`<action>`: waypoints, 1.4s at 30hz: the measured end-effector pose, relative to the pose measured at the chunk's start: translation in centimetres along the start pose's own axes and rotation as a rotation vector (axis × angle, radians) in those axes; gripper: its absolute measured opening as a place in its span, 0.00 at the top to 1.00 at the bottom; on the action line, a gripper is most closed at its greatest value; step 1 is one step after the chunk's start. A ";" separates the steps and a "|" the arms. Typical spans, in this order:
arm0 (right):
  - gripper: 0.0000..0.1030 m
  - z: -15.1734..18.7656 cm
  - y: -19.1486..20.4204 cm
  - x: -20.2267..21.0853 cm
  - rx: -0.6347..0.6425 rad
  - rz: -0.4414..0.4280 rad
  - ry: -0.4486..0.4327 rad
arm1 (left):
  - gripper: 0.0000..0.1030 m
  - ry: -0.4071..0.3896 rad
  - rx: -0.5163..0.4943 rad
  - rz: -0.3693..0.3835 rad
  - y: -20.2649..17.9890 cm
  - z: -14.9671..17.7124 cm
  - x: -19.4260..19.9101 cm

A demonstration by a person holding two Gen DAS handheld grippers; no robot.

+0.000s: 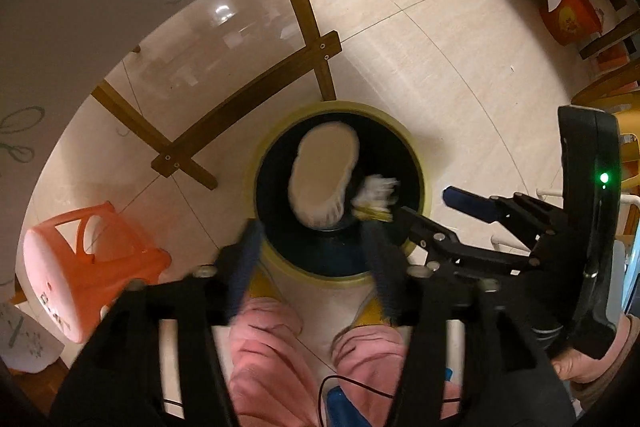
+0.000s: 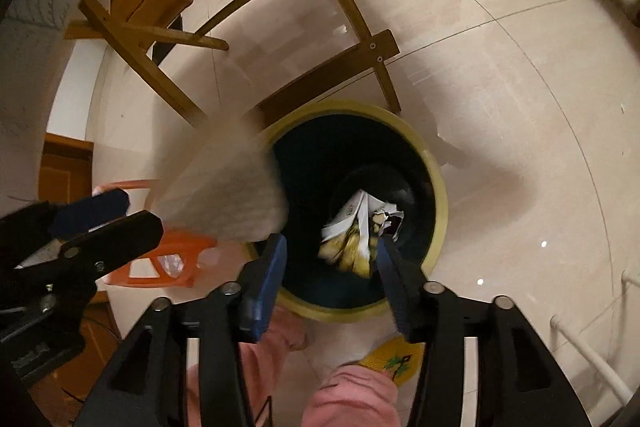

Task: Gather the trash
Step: 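Carry cup and wrapper to the floor bin and open both grippers, then raise both tools from the bin back over the table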

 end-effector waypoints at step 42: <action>0.40 -4.8 12.4 43.2 0.124 0.202 -0.256 | 0.35 -0.297 0.151 -0.036 4.3 0.0 37.2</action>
Point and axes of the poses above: each gripper's, at about its wrist camera, not at the fingertips, and x roughly against the way its jaws point, y to its left, z to its underside, the point moved 7 cm from there along -x, roughly the way its jaws point, and after that the axes turned 13 degrees about x, right-handed, at the moved point
